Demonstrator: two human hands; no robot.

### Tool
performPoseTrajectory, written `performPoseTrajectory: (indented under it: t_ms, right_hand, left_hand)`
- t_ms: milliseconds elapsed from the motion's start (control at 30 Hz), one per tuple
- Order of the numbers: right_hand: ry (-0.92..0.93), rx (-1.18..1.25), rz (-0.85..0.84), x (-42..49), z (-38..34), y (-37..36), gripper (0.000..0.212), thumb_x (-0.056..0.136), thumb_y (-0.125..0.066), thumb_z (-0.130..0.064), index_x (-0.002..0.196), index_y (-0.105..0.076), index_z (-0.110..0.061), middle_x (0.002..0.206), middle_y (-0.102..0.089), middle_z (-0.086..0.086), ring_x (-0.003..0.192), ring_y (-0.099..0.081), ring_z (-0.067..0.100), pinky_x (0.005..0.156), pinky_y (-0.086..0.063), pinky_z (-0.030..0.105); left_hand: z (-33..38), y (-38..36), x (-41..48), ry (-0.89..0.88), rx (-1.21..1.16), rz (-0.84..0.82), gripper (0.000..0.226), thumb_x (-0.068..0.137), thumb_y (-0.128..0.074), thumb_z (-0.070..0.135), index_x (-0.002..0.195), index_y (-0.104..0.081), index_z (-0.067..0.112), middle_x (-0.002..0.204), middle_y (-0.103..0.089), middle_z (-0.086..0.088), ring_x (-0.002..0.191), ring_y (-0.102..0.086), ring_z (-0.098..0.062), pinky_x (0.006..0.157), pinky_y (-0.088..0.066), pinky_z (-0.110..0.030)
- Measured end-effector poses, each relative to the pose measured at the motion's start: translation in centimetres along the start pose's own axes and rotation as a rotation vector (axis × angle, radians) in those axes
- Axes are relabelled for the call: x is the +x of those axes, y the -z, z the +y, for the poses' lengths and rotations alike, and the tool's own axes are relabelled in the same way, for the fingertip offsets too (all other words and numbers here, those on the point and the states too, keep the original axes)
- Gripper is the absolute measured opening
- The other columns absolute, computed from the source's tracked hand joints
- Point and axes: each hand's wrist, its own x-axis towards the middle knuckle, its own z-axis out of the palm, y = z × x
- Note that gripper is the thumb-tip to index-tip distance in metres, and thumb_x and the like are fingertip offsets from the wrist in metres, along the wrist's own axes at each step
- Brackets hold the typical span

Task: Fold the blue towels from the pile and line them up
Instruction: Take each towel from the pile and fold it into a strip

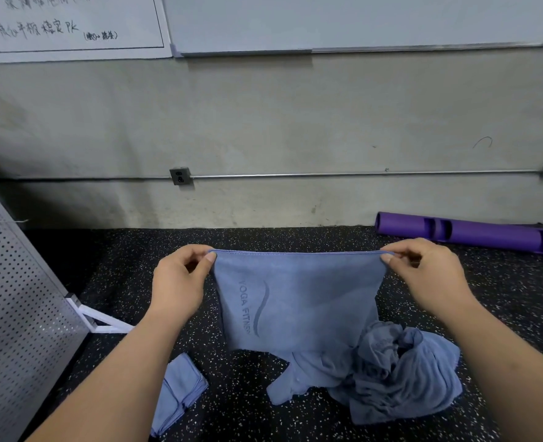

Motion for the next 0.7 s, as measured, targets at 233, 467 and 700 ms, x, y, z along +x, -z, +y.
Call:
performPoseTrajectory:
  t_ms: [233, 467, 700]
  right_hand:
    - [-0.081, 0.32, 0.08, -0.2, -1.1, 0.9, 0.008, 0.085, -0.089, -0.02, 0.09, -0.082, -0.023, 0.081, -0.079, -0.01, 0.07, -0.067, -0.001, 0.07, -0.054, 0.018]
    - [-0.07, 0.361, 0.106, -0.1, -1.1, 1.0, 0.01, 0.082, -0.09, -0.016, 0.086, -0.081, -0.021, 0.078, -0.079, -0.008, 0.07, -0.069, 0.004, 0.07, -0.056, 0.019]
    - [-0.064, 0.29, 0.195, 0.5, -0.5, 0.8, 0.009, 0.094, -0.08, -0.019, 0.097, -0.08, -0.027, 0.09, -0.08, -0.008, 0.073, -0.069, 0.001, 0.078, -0.054, 0.025]
  left_hand:
    - [0.6, -0.3, -0.1, 0.007, -0.035, 0.074, 0.006, 0.1, -0.073, 0.026, 0.102, -0.078, 0.025, 0.092, -0.076, 0.011, 0.086, -0.07, -0.009, 0.08, -0.055, -0.029]
    - [0.5, -0.7, 0.0, 0.014, -0.019, 0.064, 0.006, 0.101, -0.073, 0.023, 0.099, -0.077, 0.027, 0.089, -0.076, 0.012, 0.084, -0.07, -0.011, 0.076, -0.053, -0.025]
    - [0.9, -1.0, -0.1, 0.029, -0.004, 0.068, 0.006, 0.099, -0.074, 0.027, 0.097, -0.079, 0.025, 0.087, -0.076, 0.014, 0.083, -0.07, -0.006, 0.078, -0.054, -0.027]
